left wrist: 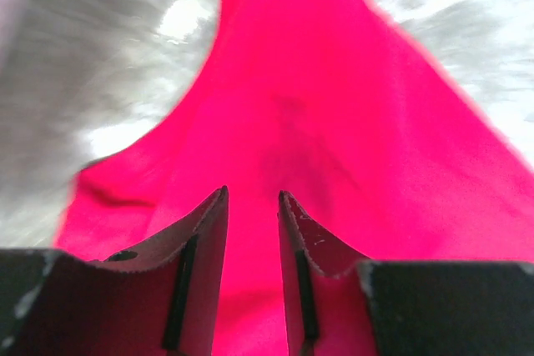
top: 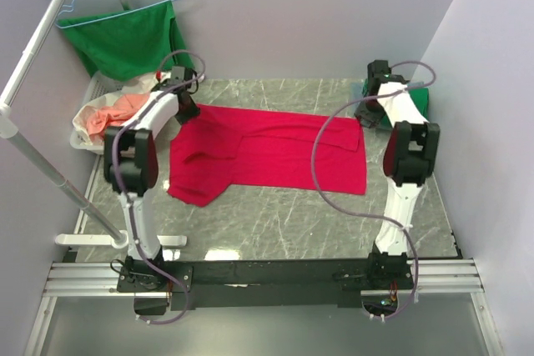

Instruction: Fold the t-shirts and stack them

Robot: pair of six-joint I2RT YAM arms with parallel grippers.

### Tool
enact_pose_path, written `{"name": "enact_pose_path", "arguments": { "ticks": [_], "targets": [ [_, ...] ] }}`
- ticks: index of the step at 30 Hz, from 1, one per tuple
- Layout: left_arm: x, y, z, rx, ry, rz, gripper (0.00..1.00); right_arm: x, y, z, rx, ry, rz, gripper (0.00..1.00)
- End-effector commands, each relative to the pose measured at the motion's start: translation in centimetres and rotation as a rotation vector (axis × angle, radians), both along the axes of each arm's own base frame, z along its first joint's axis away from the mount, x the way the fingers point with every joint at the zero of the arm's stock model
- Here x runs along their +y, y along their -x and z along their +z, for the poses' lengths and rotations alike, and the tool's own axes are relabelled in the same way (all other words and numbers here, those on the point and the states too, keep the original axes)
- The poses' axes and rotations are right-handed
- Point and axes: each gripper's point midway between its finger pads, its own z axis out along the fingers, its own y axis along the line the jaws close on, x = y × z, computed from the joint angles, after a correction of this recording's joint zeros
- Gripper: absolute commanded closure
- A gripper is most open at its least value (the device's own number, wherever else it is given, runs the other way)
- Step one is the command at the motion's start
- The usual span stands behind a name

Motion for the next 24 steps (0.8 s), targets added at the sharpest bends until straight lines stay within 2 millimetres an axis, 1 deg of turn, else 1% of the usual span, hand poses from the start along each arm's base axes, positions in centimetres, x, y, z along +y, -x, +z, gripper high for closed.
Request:
{"name": "enact_pose_path", "arguments": {
  "ticks": [1,2,3,4,5,6,7,8,9,10,11,13,14,15,16,17,19,20,24],
  "targets": [
    [2.2,0.9,9.8,-0.235,-0.054,0.071,0.64,1.0,-1.4,10.2,-0.289,-0.022,0.020,0.51],
    [2.6,2.4,9.3,-0.195,-0.061,0.091,0.64,1.4,-1.0,10.5,-0.296,-0.025,0.024,0.51],
    [3.1,4.0,9.1,-0.178,-0.058,0.145,0.64,1.7,-0.1,10.9,-0.296,-0.028,0.030,0.51],
    [3.3,5.2,8.5,-0.145,-0.051,0.169,0.64,2.0,0.3,10.9,-0.295,-0.031,0.037,0.51],
    [3.5,6.9,7.7,-0.093,-0.052,0.196,0.67,2.5,0.7,11.1,-0.294,-0.030,0.048,0.51],
    [3.6,8.6,6.8,-0.064,-0.024,0.256,0.70,2.4,1.7,11.1,-0.286,-0.026,0.046,0.52],
    [3.4,9.5,6.3,-0.051,-0.011,0.262,0.72,2.4,2.2,11.1,-0.283,-0.024,0.044,0.52],
    [3.5,11.5,5.5,-0.037,-0.003,0.283,0.74,4.0,3.1,10.2,-0.256,-0.026,0.082,0.52],
    [3.4,12.2,5.2,-0.048,0.026,0.321,0.74,4.3,3.7,10.9,-0.273,-0.022,0.089,0.52],
    [3.3,13.1,4.9,-0.052,0.047,0.332,0.74,4.7,4.2,10.8,-0.273,-0.022,0.094,0.52],
    [3.5,15.0,4.4,-0.051,0.057,0.354,0.73,5.4,5.3,10.4,-0.266,-0.030,0.107,0.52],
    [3.2,15.8,4.4,-0.089,0.107,0.378,0.72,6.2,6.2,10.1,-0.271,-0.039,0.120,0.52],
    [3.2,17.1,4.2,-0.094,0.119,0.376,0.71,6.5,7.2,9.1,-0.247,-0.043,0.124,0.52],
    [3.2,17.5,4.0,-0.099,0.128,0.381,0.71,7.2,7.6,9.5,-0.262,-0.045,0.144,0.52],
    [3.4,18.1,3.8,-0.098,0.124,0.389,0.69,7.4,8.0,9.4,-0.261,-0.042,0.145,0.52],
    [3.6,19.0,3.3,-0.095,0.118,0.389,0.68,7.8,8.7,8.7,-0.243,-0.043,0.152,0.52],
    [3.9,19.6,2.8,-0.093,0.102,0.388,0.66,8.4,9.1,9.0,-0.260,-0.051,0.163,0.52],
    [3.9,20.0,2.2,-0.082,0.097,0.380,0.66,8.6,9.5,8.5,-0.252,-0.057,0.167,0.52],
    [4.6,21.0,0.8,-0.038,0.058,0.411,0.66,9.4,10.2,7.8,-0.238,-0.066,0.183,0.52]
  ]
}}
